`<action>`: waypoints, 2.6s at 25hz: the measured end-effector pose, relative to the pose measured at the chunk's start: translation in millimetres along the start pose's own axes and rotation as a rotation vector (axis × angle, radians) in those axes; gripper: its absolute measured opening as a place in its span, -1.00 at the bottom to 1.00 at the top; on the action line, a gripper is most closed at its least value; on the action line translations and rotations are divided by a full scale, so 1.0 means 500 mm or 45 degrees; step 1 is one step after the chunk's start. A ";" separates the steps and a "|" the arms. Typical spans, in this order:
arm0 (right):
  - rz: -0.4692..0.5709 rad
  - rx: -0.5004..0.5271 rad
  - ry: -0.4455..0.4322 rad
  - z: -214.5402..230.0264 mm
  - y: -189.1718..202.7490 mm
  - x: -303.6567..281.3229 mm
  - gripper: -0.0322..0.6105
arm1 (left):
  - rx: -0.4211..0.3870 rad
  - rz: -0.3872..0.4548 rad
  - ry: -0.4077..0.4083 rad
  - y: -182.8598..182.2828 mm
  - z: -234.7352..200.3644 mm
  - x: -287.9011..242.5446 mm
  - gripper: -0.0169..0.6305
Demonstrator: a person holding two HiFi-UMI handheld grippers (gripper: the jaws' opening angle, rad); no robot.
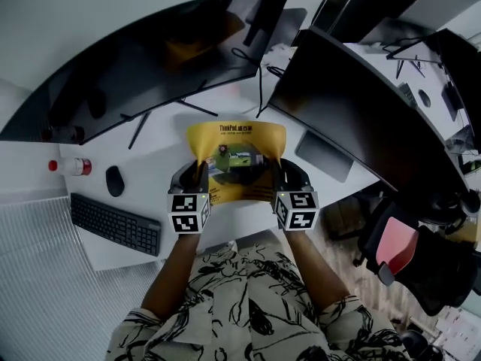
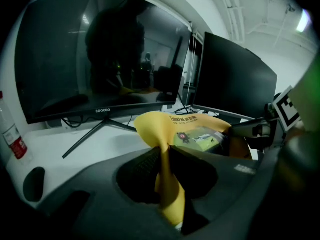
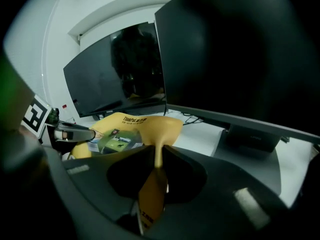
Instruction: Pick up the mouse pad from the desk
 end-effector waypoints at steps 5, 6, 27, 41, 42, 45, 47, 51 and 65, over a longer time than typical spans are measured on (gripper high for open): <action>0.089 0.003 0.016 0.003 -0.042 0.019 -0.68 | -0.011 0.084 0.034 -0.039 0.002 0.016 -0.73; 0.111 0.000 0.020 0.003 -0.053 0.024 -0.68 | -0.004 0.107 0.048 -0.050 0.002 0.018 -0.73; 0.509 0.014 0.014 -0.017 -0.251 0.162 -0.68 | -0.196 0.453 0.052 -0.250 0.038 0.153 -0.73; 0.707 0.045 0.010 -0.023 -0.339 0.237 -0.67 | -0.341 0.640 0.072 -0.344 0.063 0.221 -0.73; 0.724 0.052 0.012 -0.024 -0.337 0.238 -0.67 | -0.348 0.656 0.075 -0.342 0.062 0.222 -0.73; 0.788 0.064 0.011 -0.025 -0.329 0.247 -0.66 | -0.376 0.715 0.080 -0.329 0.065 0.227 -0.73; 0.826 0.063 0.012 -0.022 -0.343 0.264 -0.66 | -0.402 0.742 0.079 -0.343 0.075 0.241 -0.72; 0.871 0.056 0.016 -0.020 -0.416 0.284 -0.66 | -0.437 0.761 0.071 -0.420 0.082 0.261 -0.72; 0.900 0.068 0.024 -0.032 -0.426 0.292 -0.67 | -0.468 0.801 0.056 -0.423 0.081 0.277 -0.72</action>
Point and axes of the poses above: the fingertips, and each gripper's own axes: x backward along the fingers, z to its right, y out of its underside, the point moved 9 cm from there along x, backward along the fingers, and after that the axes turned 15 degrees about y, right-handed, at the moved point
